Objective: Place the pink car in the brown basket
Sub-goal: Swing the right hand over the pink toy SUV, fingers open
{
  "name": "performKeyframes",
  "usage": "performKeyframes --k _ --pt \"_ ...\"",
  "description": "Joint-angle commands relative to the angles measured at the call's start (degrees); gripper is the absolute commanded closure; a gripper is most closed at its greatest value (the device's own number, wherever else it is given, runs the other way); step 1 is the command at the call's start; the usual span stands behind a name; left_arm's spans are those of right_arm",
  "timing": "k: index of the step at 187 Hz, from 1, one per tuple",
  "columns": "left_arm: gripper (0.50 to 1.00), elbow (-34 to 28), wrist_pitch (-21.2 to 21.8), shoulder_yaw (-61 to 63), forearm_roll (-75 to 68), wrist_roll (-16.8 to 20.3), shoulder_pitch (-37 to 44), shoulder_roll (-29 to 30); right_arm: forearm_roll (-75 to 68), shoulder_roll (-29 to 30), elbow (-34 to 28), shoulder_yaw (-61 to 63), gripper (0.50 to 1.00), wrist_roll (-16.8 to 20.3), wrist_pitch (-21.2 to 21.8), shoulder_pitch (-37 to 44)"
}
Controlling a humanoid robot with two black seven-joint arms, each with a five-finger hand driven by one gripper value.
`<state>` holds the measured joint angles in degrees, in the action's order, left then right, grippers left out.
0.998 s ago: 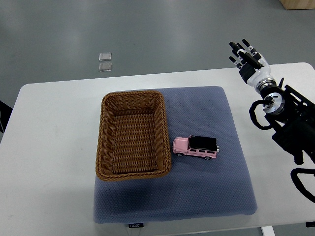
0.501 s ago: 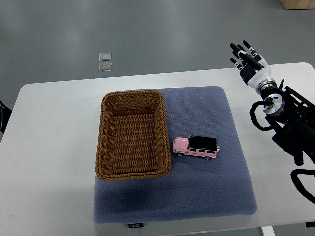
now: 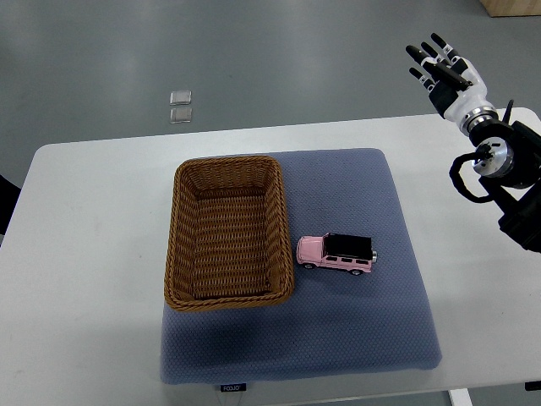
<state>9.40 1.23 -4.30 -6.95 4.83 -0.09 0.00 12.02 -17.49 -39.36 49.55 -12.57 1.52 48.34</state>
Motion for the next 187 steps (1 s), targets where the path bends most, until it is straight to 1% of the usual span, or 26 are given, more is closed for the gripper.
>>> performKeyframes --k 1,23,45,62,64,75,86,89,101,117,124,125,126,136,146,165,187 --pt "0.500 0.00 0.00 0.00 0.00 0.01 0.00 0.00 7.66 -5.80 -5.37 -6.56 0.587 0.18 -0.02 2.45" --pt "0.500 0.00 0.00 0.00 0.00 0.01 0.00 0.00 16.63 -10.81 -11.35 -14.48 0.587 0.26 0.77 4.92" --pt "0.500 0.00 0.00 0.00 0.00 0.01 0.00 0.00 26.21 -18.37 -21.02 -25.64 0.587 0.26 3.49 8.96" --pt "0.500 0.00 0.00 0.00 0.00 0.01 0.00 0.00 33.23 -25.40 -29.80 -33.63 0.587 0.26 8.23 13.44" --pt "0.500 0.00 0.00 0.00 0.00 0.01 0.00 0.00 33.24 -25.40 -29.81 -33.64 0.587 0.26 8.24 13.44" --pt "0.500 0.00 0.00 0.00 0.00 0.01 0.00 0.00 37.89 -28.83 -33.50 -37.24 0.587 0.26 11.48 16.69" --pt "0.500 0.00 0.00 0.00 0.00 0.01 0.00 0.00 41.59 -30.41 -35.44 -39.62 0.587 0.44 14.21 18.98" --pt "0.500 0.00 0.00 0.00 0.00 0.01 0.00 0.00 42.90 -30.85 -35.96 -40.58 0.589 0.96 15.26 19.50" --pt "0.500 0.00 0.00 0.00 0.00 0.01 0.00 0.00 46.07 -31.47 -37.19 -42.52 0.589 2.90 17.38 20.65" --pt "0.500 0.00 0.00 0.00 0.00 0.01 0.00 0.00 48.18 -31.73 -38.69 -43.57 0.589 7.47 21.16 22.32" --pt "0.500 0.00 0.00 0.00 0.00 0.01 0.00 0.00 48.18 -31.73 -38.95 -43.49 0.589 10.45 22.82 22.85" --pt "0.500 0.00 0.00 0.00 0.00 0.01 0.00 0.00 48.18 -31.73 -38.95 -43.49 0.589 10.46 22.83 22.85" --pt "0.500 0.00 0.00 0.00 0.00 0.01 0.00 0.00 48.18 -31.64 -38.95 -43.49 0.589 11.33 23.09 23.02" --pt "0.500 0.00 0.00 0.00 0.00 0.01 0.00 0.00 48.09 -30.94 -39.30 -43.31 0.589 15.11 23.97 23.90" --pt "0.500 0.00 0.00 0.00 0.00 0.01 0.00 0.00 47.92 -29.89 -39.48 -43.49 0.591 17.75 23.79 23.99" --pt "0.500 0.00 0.00 0.00 0.00 0.01 0.00 0.00 47.57 -27.87 -39.57 -43.75 0.591 19.77 23.53 23.64" --pt "0.500 0.00 0.00 0.00 0.00 0.01 0.00 0.00 47.65 -25.58 -39.65 -44.97 0.591 20.13 23.53 22.06"
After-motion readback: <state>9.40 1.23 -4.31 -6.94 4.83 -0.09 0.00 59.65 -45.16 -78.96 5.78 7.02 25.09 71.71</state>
